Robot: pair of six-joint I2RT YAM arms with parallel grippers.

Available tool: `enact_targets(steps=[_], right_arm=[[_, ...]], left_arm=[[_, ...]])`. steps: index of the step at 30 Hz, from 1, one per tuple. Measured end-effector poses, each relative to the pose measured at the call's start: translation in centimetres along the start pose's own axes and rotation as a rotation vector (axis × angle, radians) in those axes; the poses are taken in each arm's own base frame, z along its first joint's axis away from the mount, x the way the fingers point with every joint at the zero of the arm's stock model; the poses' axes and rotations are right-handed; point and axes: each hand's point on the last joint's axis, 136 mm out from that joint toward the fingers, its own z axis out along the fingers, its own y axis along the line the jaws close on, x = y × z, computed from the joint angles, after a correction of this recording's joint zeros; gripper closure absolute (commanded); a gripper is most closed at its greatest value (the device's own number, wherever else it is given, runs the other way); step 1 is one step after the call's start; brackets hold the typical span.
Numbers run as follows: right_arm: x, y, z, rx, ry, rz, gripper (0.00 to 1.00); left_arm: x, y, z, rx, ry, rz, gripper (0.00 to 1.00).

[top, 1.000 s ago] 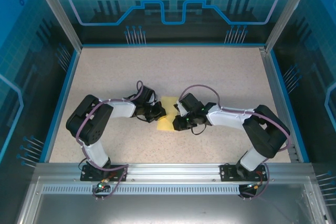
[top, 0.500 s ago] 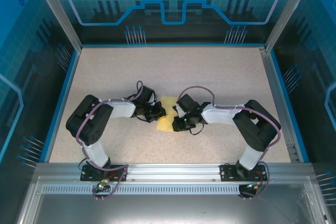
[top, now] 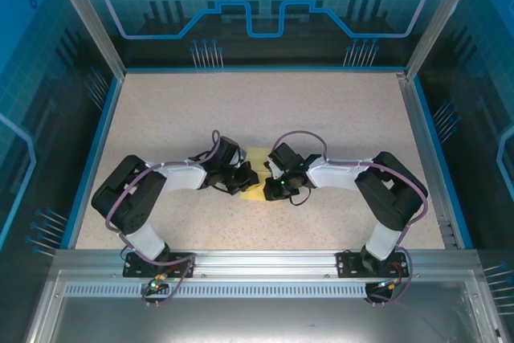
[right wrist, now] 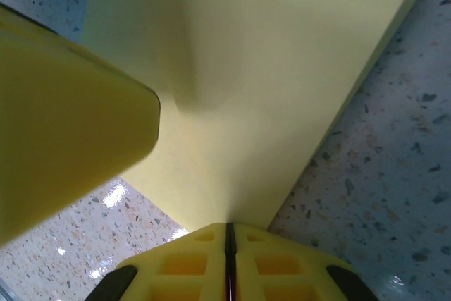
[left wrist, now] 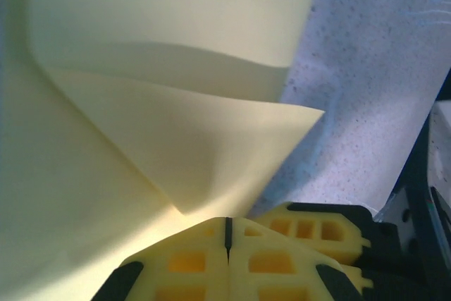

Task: Fold a paper plane with a square sheet of paper (pick it up from the middle)
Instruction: Fold the triangle a second time at the center of the table.

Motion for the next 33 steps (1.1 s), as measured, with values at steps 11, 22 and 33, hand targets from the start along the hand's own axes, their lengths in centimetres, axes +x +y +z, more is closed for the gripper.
enact_targets(steps=[11,22,33], right_arm=[[0.0,0.0,0.0,0.0,0.0,0.0,0.9],[0.0,-0.1,0.2,0.027,0.021,-0.008,0.91],[0.0,-0.1,0.3,0.038,0.017,-0.018,0.91]], left_arm=[[1.1,0.9,1.4,-0.044,0.021,-0.029,0.96],[0.7,1.4,1.6,-0.098,0.02,0.005,0.96],[-0.8,1.7,1.3,-0.087,0.022,-0.001,0.97]])
